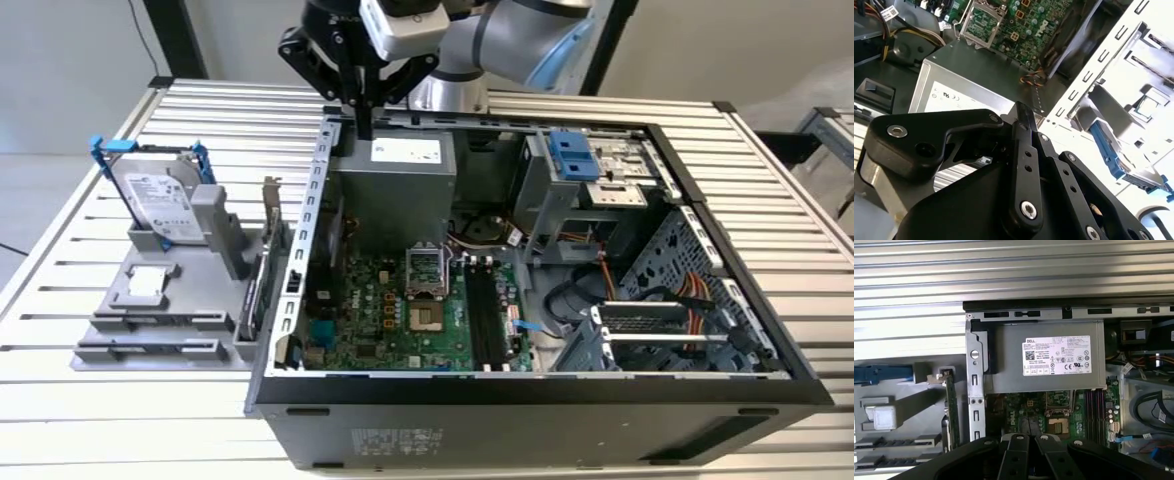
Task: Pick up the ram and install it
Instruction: 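Reach for the ram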
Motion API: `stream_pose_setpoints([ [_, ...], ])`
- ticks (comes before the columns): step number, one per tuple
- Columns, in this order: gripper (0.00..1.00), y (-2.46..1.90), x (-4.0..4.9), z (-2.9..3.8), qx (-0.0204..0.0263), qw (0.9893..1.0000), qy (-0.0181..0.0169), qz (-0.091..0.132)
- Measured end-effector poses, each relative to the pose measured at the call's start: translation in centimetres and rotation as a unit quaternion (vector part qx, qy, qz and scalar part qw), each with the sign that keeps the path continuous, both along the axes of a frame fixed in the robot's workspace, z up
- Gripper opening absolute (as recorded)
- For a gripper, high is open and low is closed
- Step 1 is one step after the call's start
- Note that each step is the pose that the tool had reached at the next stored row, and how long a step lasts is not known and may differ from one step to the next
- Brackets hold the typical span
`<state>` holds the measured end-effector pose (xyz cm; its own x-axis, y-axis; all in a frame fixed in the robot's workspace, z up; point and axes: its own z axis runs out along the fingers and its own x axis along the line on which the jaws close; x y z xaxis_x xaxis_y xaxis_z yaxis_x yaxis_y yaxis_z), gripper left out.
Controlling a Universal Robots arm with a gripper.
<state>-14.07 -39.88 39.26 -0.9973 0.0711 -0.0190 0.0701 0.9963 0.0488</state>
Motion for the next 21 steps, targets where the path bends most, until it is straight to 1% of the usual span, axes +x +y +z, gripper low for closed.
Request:
stream_pose_setpoints([
  [21, 0.00, 0.00, -1.35, 0.00, 0.0000, 1.0000, 0.0000, 0.000],
])
